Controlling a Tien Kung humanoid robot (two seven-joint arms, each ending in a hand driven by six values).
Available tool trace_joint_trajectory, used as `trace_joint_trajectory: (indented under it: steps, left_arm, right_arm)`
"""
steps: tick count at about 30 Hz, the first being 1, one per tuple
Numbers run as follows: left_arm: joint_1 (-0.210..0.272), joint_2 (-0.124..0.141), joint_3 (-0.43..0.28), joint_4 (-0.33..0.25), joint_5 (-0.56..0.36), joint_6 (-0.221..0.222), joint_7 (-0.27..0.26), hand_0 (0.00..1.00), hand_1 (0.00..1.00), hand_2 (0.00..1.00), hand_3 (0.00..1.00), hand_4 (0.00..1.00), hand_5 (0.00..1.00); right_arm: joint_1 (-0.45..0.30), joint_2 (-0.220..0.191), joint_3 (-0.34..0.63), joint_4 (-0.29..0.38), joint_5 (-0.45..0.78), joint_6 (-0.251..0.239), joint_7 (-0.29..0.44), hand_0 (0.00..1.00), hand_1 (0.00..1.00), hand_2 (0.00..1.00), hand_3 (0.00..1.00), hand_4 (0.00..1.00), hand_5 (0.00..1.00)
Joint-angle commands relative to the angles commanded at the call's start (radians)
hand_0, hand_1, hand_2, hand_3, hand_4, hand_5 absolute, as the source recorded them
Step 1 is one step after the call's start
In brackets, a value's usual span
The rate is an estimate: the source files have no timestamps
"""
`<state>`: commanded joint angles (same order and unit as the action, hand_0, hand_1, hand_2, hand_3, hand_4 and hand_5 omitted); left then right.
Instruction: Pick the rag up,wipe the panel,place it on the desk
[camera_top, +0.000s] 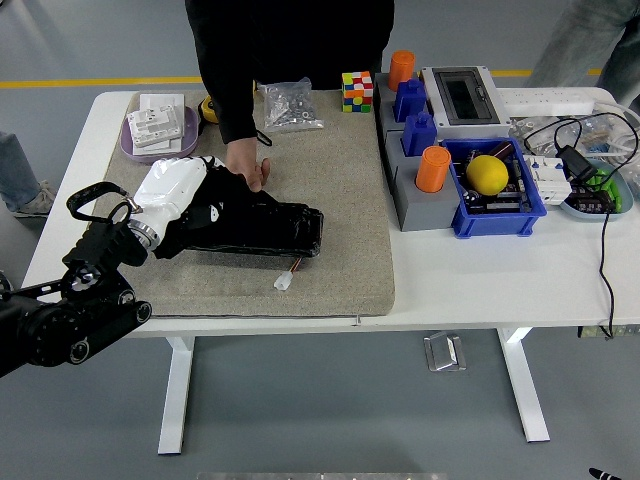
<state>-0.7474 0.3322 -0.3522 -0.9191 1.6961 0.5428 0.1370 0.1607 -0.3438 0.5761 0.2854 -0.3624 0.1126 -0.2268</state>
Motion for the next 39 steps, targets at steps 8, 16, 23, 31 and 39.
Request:
trace_joint_trajectory:
  steps: [8, 16, 23, 31, 39]
  left_arm:
    - [-0.03, -0.033, 0.063, -0.035, -0.004, -0.002, 0.01, 0.229, 0.178, 0.678, 0.674, 0.511, 0.092]
    - [-0.05, -0.057, 0.1, -0.057, -0.008, -0.005, 0.022, 0.229, 0.177, 0.678, 0.674, 0.511, 0.093]
    - [-0.06, -0.074, 0.126, -0.086, -0.003, -0.006, 0.03, 0.229, 0.177, 0.678, 0.676, 0.512, 0.093]
    - [-0.061, -0.093, 0.161, -0.124, 0.001, -0.01, 0.044, 0.229, 0.177, 0.68, 0.678, 0.511, 0.092]
    - [-0.063, -0.1, 0.17, -0.159, 0.008, -0.011, 0.051, 0.229, 0.177, 0.68, 0.68, 0.512, 0.093]
  right_arm:
    - [0.003, -0.006, -0.005, -0.001, 0.002, 0.001, 0.0, 0.784, 0.689, 0.722, 0.661, 0.998, 0.572]
    - [0.003, -0.01, -0.015, -0.002, 0.006, 0.002, 0.001, 0.784, 0.689, 0.722, 0.662, 0.998, 0.572]
    - [0.005, -0.015, -0.021, -0.003, 0.007, 0.003, 0.002, 0.784, 0.688, 0.722, 0.662, 0.998, 0.572]
    - [0.005, -0.018, -0.027, -0.005, 0.01, 0.005, 0.001, 0.784, 0.688, 0.722, 0.662, 0.998, 0.572]
    - [0.007, -0.017, -0.034, -0.006, 0.015, 0.004, 0.001, 0.782, 0.687, 0.721, 0.662, 0.998, 0.572]
